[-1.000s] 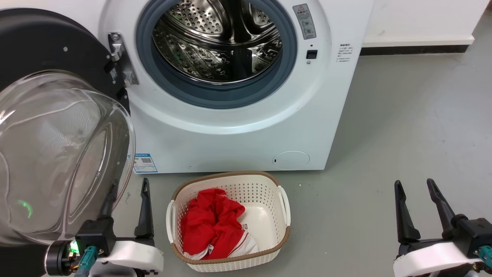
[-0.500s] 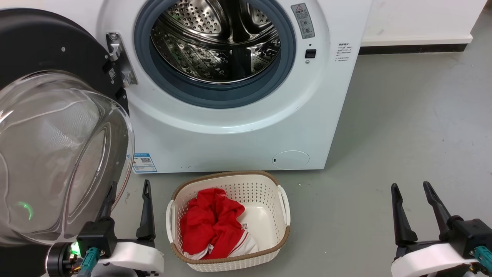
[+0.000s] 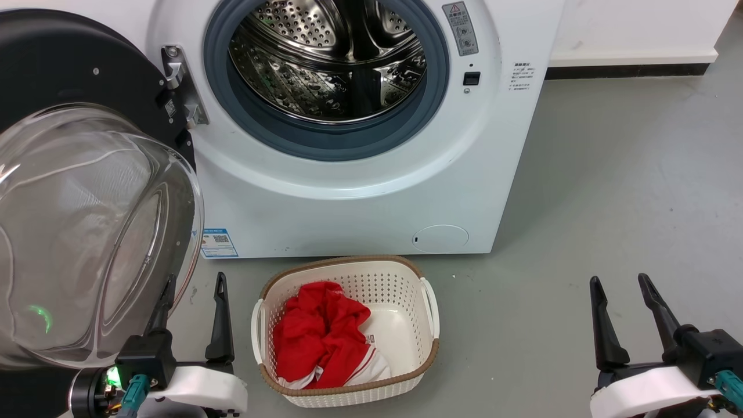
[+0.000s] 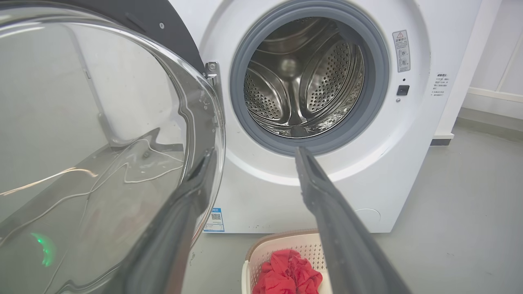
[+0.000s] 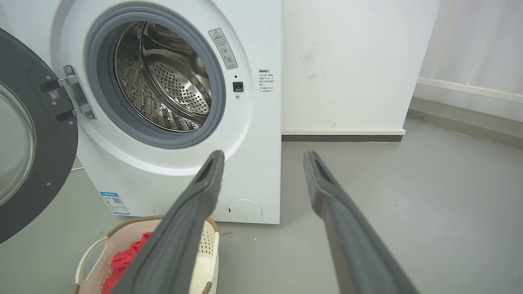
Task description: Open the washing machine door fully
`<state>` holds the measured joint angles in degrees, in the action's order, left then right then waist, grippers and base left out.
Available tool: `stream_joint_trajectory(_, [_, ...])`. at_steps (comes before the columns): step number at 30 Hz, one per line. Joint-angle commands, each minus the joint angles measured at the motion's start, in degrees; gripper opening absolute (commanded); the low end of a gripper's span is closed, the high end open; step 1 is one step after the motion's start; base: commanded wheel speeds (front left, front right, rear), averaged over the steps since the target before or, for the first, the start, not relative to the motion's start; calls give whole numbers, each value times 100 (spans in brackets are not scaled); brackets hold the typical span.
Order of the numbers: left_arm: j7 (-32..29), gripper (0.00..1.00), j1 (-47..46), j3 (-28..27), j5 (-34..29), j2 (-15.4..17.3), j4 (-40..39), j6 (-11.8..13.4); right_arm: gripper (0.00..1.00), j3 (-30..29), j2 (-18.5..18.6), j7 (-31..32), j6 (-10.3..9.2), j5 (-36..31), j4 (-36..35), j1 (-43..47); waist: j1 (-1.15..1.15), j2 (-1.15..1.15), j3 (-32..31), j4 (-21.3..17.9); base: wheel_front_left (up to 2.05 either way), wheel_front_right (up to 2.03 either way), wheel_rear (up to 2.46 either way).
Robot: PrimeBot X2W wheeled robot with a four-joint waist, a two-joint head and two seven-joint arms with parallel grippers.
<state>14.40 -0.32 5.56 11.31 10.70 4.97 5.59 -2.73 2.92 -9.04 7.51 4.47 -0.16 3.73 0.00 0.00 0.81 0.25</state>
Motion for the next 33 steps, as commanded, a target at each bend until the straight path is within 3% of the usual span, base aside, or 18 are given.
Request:
stream_joint_trajectory(1, [40,100,-2,12,8,20,-9,18,100,8,-10,-8,-4,-25,-9,-50,0,0,7,-3,0,0,0])
stream_joint_trajectory(14, [62,100,-74,14,24,41,-5,35,100,6,-10,-42,-4,-27,-21,-93,0,0,120,-14,0,0,0])
stream_joint_trajectory(15, [40,0,-14,2,47,15,1,13,0,5,0,-10,0,2,1,-28,0,0,121,-14,0,0,0])
stream_joint_trajectory(19, [-7,0,71,-9,144,-68,189,-4,0,23,-1,6,0,104,179,53,0,0,121,-15,0,0,0])
stream_joint_trajectory(33, [-402,0,-68,-241,1630,-199,322,-249,0,30,69,232,0,1812,404,-155,0,0,101,-16,0,0,0])
